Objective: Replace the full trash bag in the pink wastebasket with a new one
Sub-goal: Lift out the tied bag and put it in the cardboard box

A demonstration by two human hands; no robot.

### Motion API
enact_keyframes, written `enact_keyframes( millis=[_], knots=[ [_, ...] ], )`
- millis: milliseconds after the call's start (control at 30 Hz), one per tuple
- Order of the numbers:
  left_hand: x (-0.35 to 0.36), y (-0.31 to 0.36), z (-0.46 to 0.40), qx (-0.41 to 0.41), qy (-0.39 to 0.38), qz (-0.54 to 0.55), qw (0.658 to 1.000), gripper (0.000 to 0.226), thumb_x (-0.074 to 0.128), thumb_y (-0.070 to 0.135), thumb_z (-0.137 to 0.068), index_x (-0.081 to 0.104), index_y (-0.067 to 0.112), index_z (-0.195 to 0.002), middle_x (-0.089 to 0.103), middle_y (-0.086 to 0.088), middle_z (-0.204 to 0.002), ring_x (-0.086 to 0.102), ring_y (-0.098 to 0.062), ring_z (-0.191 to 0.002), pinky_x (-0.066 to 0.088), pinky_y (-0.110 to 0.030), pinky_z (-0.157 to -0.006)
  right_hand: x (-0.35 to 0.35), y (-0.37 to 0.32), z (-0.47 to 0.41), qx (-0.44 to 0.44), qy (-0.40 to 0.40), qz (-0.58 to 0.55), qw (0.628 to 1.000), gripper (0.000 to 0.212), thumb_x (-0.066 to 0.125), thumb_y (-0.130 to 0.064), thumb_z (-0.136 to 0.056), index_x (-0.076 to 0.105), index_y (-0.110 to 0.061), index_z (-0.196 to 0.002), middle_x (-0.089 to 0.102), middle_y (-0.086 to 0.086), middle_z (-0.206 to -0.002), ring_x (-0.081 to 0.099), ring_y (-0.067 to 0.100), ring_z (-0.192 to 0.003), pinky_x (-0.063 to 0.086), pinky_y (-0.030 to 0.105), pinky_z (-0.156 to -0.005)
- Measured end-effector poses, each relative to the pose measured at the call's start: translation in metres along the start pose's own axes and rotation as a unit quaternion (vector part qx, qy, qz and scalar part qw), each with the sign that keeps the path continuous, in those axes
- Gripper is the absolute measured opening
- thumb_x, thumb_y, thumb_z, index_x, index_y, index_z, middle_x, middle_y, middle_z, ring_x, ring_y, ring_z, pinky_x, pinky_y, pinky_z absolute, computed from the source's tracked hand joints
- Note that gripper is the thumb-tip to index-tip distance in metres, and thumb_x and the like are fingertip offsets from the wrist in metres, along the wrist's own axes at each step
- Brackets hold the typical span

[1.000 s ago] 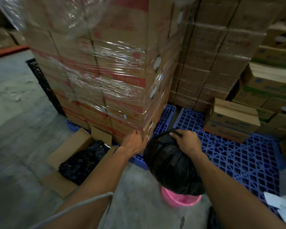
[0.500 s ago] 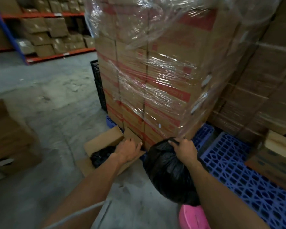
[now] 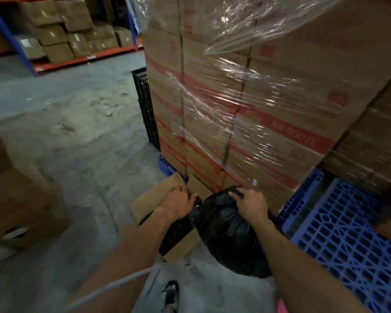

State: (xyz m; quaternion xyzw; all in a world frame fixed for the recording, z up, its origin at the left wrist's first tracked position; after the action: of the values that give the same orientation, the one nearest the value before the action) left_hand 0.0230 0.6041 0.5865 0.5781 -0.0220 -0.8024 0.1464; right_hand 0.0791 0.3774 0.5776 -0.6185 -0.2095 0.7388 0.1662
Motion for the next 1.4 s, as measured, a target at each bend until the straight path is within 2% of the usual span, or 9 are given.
enact_keyframes(
  millis=[333,533,767,900,1033,1100,1200,1300,1400],
  knots=[
    [-0.005,-0.072,-0.152,0.04,-0.053,-0.006,0.998,0.057,0.025,0.046,-0.105,0.049,0.002,-0.131,0.055,-0.021,-0.128,0.054,-0.037,-0.114,0.045,-0.042,-0.095,0.101,-0.054,-0.129,0.036,-0.049,-0.028,0.998,0.043,0.057,-0.049,-0.097,0.065,-0.025,-0.132,0.069,0.005,-0.124,0.066,0.025,-0.111,0.049,0.03,-0.085],
    [0.014,-0.112,-0.214,0.024,-0.062,-0.002,0.998,0.052,0.031,0.041,-0.105,0.048,-0.001,-0.131,0.056,-0.023,-0.129,0.054,-0.04,-0.117,0.046,-0.044,-0.095,0.165,-0.076,-0.199,0.035,-0.088,-0.016,0.995,0.044,0.052,-0.047,-0.1,0.061,-0.023,-0.135,0.062,0.014,-0.127,0.061,0.034,-0.114,0.052,0.039,-0.089],
    [0.035,-0.143,-0.251,0.016,-0.093,-0.036,0.995,0.058,0.028,0.046,-0.104,0.046,0.0,-0.135,0.053,-0.025,-0.133,0.052,-0.042,-0.12,0.045,-0.045,-0.101,0.217,-0.09,-0.249,0.049,-0.159,0.007,0.986,0.044,0.043,-0.044,-0.105,0.052,-0.026,-0.145,0.045,0.015,-0.149,0.047,0.037,-0.131,0.046,0.047,-0.102],
    [0.034,-0.145,-0.259,0.022,-0.092,-0.045,0.994,0.059,0.028,0.047,-0.103,0.047,0.0,-0.135,0.055,-0.025,-0.133,0.053,-0.041,-0.119,0.046,-0.046,-0.1,0.213,-0.09,-0.254,0.042,-0.177,0.028,0.983,0.04,0.042,-0.039,-0.105,0.055,-0.026,-0.141,0.051,0.011,-0.141,0.051,0.036,-0.126,0.048,0.046,-0.099],
    [0.027,-0.134,-0.259,0.043,-0.078,-0.055,0.995,0.056,0.03,0.045,-0.104,0.049,0.0,-0.13,0.057,-0.025,-0.129,0.055,-0.039,-0.117,0.045,-0.043,-0.098,0.205,-0.074,-0.247,0.054,-0.204,0.067,0.975,0.053,0.044,-0.055,-0.096,0.06,-0.017,-0.131,0.061,0.01,-0.135,0.057,0.034,-0.12,0.05,0.046,-0.098],
    [0.025,-0.128,-0.259,0.056,-0.077,-0.051,0.994,0.058,0.031,0.047,-0.103,0.048,-0.001,-0.133,0.057,-0.025,-0.129,0.054,-0.04,-0.118,0.045,-0.045,-0.099,0.196,-0.066,-0.238,0.061,-0.202,0.057,0.976,0.057,0.044,-0.055,-0.096,0.057,-0.015,-0.134,0.061,0.012,-0.136,0.057,0.034,-0.121,0.049,0.047,-0.1],
    [0.022,-0.115,-0.258,0.065,-0.099,-0.034,0.992,0.067,0.03,0.052,-0.101,0.043,-0.001,-0.14,0.052,-0.026,-0.137,0.05,-0.041,-0.125,0.042,-0.048,-0.105,0.174,-0.061,-0.219,0.065,-0.194,0.051,0.978,0.058,0.044,-0.056,-0.097,0.054,-0.017,-0.138,0.059,0.01,-0.14,0.056,0.033,-0.125,0.047,0.044,-0.102],
    [0.018,-0.094,-0.248,0.088,-0.122,-0.034,0.988,0.073,0.028,0.055,-0.101,0.035,-0.003,-0.146,0.041,-0.026,-0.148,0.04,-0.041,-0.136,0.034,-0.05,-0.113,0.154,-0.05,-0.198,0.076,-0.193,0.056,0.977,0.069,0.038,-0.068,-0.092,0.049,-0.022,-0.142,0.056,0.009,-0.143,0.055,0.032,-0.125,0.047,0.042,-0.101],
    [0.009,-0.065,-0.231,0.124,-0.119,-0.032,0.985,0.073,0.028,0.054,-0.102,0.031,-0.003,-0.147,0.033,-0.025,-0.154,0.031,-0.039,-0.142,0.028,-0.048,-0.117,0.136,-0.03,-0.175,0.074,-0.186,0.063,0.978,0.061,0.03,-0.073,-0.088,0.052,-0.033,-0.129,0.065,0.005,-0.126,0.063,0.03,-0.105,0.054,0.043,-0.088]
  ],
)
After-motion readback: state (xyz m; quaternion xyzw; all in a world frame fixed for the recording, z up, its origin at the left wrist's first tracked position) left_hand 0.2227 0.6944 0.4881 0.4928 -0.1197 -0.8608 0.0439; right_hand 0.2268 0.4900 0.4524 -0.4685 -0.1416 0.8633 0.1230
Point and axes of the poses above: each hand's wrist, its own z-axis away from the middle knuckle, its own x-axis out of the palm, y = z × x, the point moved 5 cm from there along -z, towards the middle knuckle
